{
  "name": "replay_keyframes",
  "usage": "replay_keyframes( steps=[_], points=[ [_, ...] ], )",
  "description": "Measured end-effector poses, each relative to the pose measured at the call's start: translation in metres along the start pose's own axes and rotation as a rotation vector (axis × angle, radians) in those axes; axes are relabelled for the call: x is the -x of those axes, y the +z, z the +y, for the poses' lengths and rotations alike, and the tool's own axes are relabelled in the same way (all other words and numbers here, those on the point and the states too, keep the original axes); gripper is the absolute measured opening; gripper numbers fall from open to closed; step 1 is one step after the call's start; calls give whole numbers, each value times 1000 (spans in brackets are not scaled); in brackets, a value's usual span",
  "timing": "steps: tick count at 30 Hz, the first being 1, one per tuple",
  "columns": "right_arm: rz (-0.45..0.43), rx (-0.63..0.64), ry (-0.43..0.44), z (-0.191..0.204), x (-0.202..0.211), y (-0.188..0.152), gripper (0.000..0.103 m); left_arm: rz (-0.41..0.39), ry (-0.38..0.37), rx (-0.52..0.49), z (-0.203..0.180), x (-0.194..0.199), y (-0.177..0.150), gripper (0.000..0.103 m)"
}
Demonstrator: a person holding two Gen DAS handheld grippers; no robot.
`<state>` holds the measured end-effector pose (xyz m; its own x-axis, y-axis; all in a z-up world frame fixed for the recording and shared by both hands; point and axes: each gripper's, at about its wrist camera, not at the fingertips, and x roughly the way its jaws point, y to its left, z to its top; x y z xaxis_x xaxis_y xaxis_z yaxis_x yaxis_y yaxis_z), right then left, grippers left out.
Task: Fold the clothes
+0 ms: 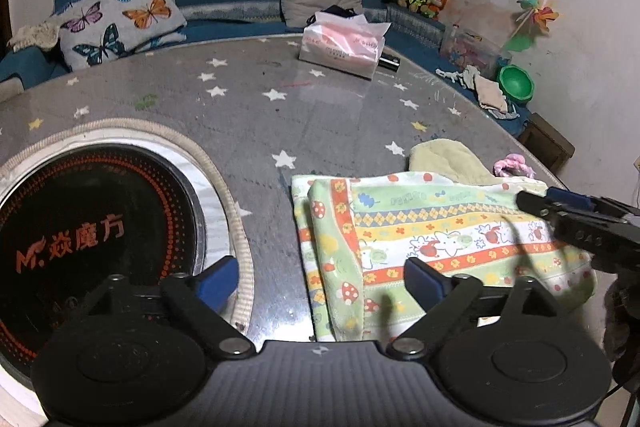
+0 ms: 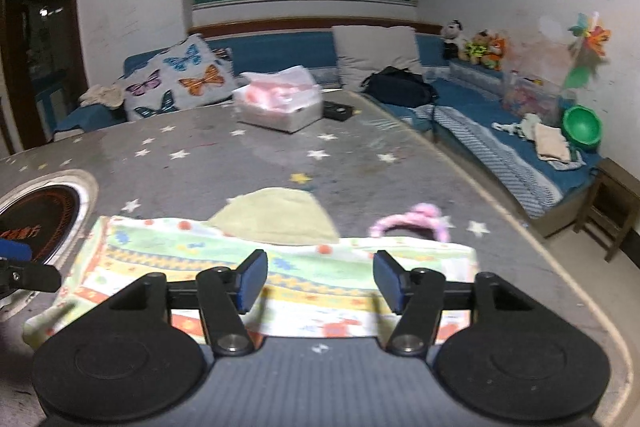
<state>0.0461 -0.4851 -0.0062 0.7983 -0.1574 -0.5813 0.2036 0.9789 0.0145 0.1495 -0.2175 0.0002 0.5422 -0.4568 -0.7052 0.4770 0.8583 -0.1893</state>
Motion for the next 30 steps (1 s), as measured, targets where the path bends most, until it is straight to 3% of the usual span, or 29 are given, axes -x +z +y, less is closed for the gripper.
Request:
replay_keyframes(
  steps=[2, 13, 17, 30],
  points=[
    [6, 12, 17, 8, -3, 0, 64, -26, 2, -6, 0, 4, 0, 103],
    [53, 44, 47, 35, -31, 2, 75, -72, -1, -37, -1, 12, 0, 103],
    [66, 39, 46, 38, -39, 0, 82, -56, 9, -47, 1, 8, -2, 103],
    [73, 20, 34, 39, -54, 3, 89, 12, 60, -85, 4, -15, -13, 103]
  ],
)
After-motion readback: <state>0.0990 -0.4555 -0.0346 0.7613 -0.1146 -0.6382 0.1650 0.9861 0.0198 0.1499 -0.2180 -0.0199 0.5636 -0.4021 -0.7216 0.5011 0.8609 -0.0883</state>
